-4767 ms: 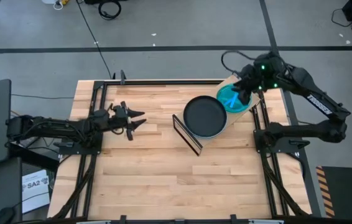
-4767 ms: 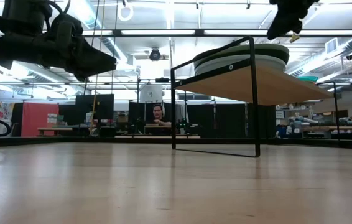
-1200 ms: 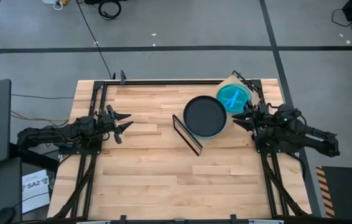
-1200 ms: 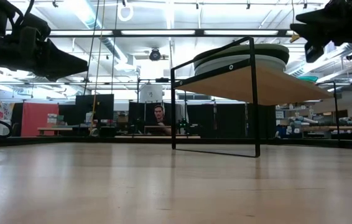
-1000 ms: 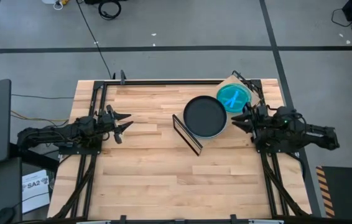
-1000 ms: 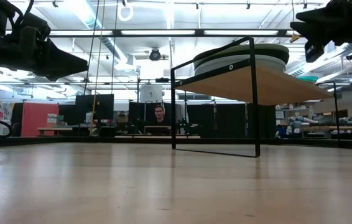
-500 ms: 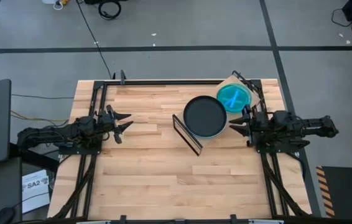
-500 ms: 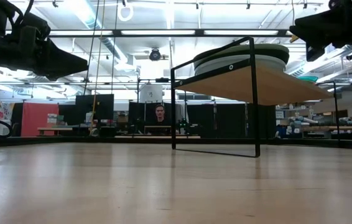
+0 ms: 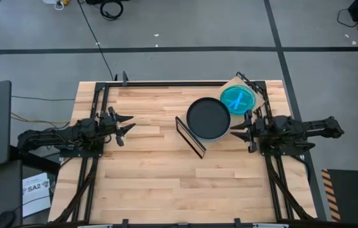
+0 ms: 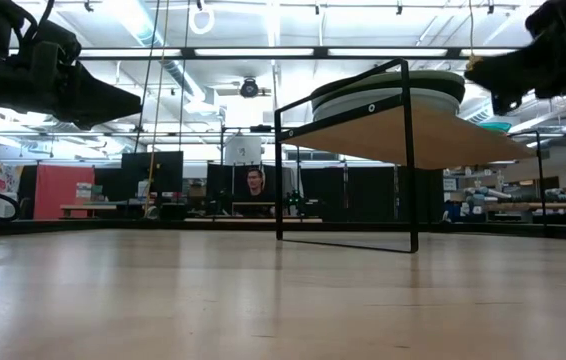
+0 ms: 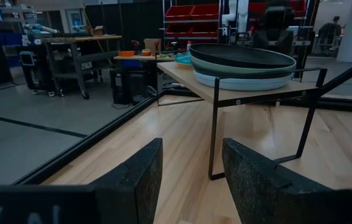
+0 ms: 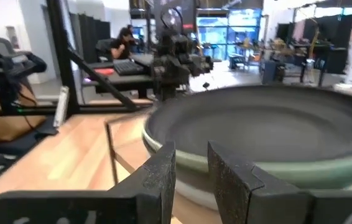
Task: Place and stack plates onto a shelf
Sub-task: Return to Home Position
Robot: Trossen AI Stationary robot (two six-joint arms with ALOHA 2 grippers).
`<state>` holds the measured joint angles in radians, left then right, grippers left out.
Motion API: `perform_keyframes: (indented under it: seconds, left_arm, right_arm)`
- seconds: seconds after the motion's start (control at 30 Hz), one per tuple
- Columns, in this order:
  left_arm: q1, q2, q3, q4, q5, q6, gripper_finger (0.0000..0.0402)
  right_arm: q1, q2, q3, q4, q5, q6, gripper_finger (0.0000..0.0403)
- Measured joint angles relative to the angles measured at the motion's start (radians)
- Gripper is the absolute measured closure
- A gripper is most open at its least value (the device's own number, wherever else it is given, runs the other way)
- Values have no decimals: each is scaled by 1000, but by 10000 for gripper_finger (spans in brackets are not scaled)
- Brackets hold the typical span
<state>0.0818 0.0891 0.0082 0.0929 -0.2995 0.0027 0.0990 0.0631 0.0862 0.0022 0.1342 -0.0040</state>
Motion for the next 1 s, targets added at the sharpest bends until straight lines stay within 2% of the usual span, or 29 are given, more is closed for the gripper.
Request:
perform_keyframes:
  seconds: [0.43, 0.8, 1.0]
  left_arm:
    - [0, 0, 0, 0, 0, 0, 230]
    - [0, 0, 0, 0, 0, 0, 230]
    - [0, 0, 0, 0, 1, -5, 230]
  right_arm:
    - [0, 0, -34, 46, 6, -26, 303]
    - [0, 0, -35, -18, 21, -25, 303]
    - [-1, 3, -80, 48, 41, -24, 303]
